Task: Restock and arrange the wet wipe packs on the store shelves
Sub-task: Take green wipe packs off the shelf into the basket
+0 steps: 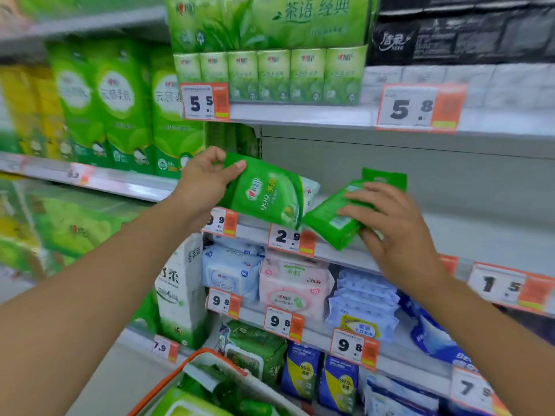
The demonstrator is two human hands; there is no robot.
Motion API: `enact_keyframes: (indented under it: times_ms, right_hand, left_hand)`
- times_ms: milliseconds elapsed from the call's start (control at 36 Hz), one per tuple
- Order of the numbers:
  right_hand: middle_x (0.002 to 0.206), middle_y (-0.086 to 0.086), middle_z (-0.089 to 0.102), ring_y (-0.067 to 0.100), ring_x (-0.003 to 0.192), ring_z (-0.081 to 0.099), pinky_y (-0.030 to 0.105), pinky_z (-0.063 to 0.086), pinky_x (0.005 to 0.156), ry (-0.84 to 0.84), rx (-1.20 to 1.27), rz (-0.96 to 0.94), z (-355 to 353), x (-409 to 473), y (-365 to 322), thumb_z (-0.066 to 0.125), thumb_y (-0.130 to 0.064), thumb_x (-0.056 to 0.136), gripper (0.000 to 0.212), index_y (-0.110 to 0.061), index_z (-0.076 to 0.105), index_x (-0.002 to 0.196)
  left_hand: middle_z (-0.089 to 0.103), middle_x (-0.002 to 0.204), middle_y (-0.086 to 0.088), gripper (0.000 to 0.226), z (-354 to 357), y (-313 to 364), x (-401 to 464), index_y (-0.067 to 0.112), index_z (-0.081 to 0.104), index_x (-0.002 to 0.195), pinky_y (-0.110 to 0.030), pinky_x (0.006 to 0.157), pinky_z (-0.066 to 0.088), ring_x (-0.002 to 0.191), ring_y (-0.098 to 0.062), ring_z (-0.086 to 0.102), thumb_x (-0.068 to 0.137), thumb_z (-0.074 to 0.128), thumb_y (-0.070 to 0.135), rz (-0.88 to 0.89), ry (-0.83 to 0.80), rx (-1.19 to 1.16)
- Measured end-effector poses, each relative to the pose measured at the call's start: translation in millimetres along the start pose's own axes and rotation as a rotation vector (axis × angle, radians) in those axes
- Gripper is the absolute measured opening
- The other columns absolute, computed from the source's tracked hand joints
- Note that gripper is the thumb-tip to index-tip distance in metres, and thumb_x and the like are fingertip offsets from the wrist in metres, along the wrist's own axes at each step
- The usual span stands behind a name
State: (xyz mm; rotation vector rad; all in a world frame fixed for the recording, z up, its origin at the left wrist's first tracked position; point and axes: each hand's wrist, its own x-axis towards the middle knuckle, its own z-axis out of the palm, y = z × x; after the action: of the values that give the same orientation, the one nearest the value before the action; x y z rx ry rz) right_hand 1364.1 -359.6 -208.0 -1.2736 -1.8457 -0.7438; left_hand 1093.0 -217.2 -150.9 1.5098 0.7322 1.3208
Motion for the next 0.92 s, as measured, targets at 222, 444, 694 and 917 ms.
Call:
enact_keyframes:
  times_ms: [222, 444, 694, 917]
  right_hand:
    - [0.147, -0.008, 0.039, 0.027, 0.141, 0.035, 0.05, 0.032, 0.115, -0.057, 0.443, 0.078, 23, -56, -76, 0.049, 0.012, 0.072, 0.061, -0.034, 0.073, 0.106]
    - [0.113, 0.005, 0.071, 0.018, 0.109, 0.063, 0.039, 0.05, 0.096, -0.467, 0.586, 0.132, 46, -67, -106, 0.06, -0.021, 0.092, 0.018, -0.022, 0.07, 0.107]
    - [0.108, 0.017, 0.074, 0.033, 0.104, 0.069, 0.05, 0.051, 0.1, -0.886, 1.046, 0.871, 103, -73, -154, 0.066, -0.023, 0.093, 0.024, -0.007, 0.072, 0.11]
    - [0.104, -0.005, 0.077, 0.009, 0.096, 0.071, 0.022, 0.054, 0.086, -1.491, 0.87, 0.491, 120, -58, -166, 0.066, -0.025, 0.093, 0.026, -0.015, 0.071, 0.116]
  left_hand:
    - [0.072, 0.07, 0.0, 0.033, -58, -56, -91, 0.028, 0.06, 0.065, -0.027, 0.058, 0.056, 0.06, -0.014, 0.066, 0.093, 0.063, 0.011, -0.104, 0.04, 0.011]
    - [0.066, 0.058, -0.001, 0.022, -118, -80, -135, 0.017, 0.051, 0.078, -0.018, 0.042, 0.047, 0.046, -0.011, 0.061, 0.092, 0.064, 0.007, -0.258, -0.093, 0.253]
    - [0.071, 0.096, -0.031, 0.021, -161, -105, -152, 0.003, 0.057, 0.091, -0.055, 0.08, 0.054, 0.084, -0.044, 0.069, 0.085, 0.075, 0.012, -0.461, -0.406, 0.489]
    - [0.067, 0.062, 0.0, 0.016, -183, -114, -177, 0.011, 0.053, 0.085, -0.021, 0.047, 0.047, 0.051, -0.011, 0.061, 0.092, 0.066, 0.016, -0.605, -0.599, 0.638]
